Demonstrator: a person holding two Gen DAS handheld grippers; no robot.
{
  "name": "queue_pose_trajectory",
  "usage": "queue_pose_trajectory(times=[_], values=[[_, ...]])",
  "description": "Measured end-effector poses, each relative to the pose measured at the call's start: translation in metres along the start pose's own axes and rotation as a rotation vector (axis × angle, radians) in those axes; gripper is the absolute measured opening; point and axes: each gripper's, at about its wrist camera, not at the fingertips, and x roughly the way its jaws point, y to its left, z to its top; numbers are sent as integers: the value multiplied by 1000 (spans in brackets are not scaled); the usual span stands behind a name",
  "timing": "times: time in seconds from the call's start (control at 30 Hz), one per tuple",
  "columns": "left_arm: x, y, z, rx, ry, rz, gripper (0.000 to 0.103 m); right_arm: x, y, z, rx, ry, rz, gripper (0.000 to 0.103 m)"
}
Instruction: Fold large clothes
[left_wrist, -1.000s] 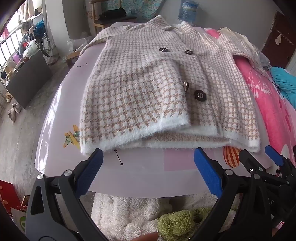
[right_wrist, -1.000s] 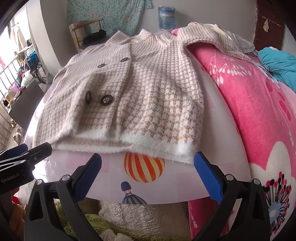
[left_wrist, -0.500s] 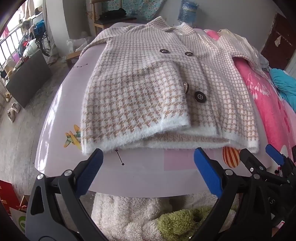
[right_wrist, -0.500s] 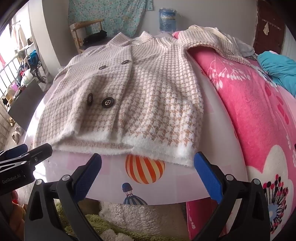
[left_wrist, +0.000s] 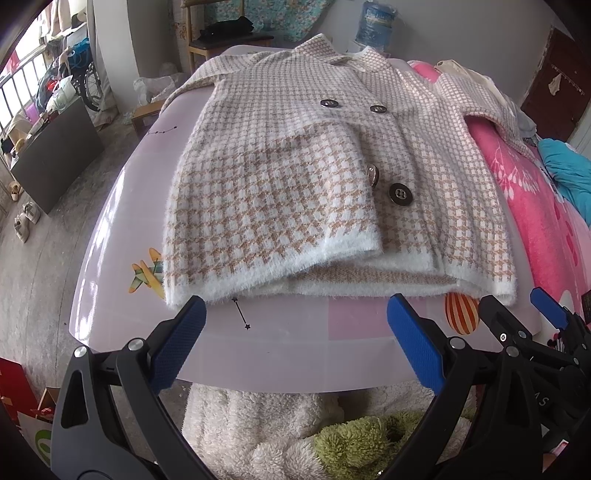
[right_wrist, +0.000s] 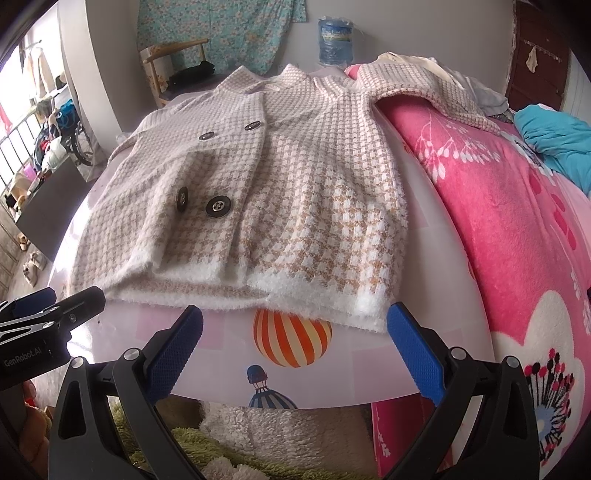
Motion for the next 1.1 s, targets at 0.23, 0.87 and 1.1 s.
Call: queue_pose_trajectory(times=[0.23,0.87,1.1], values=[[0,1,0,-1,-3,0,95,-1,0,0,-2,0,-2,97],[-2,4,1,-3,-1,-6,95,0,1,0,-1,-1,-2,97],[-2,5,1,-3,-2,-6,95,-1,0,0,-1,-2,-4,97]])
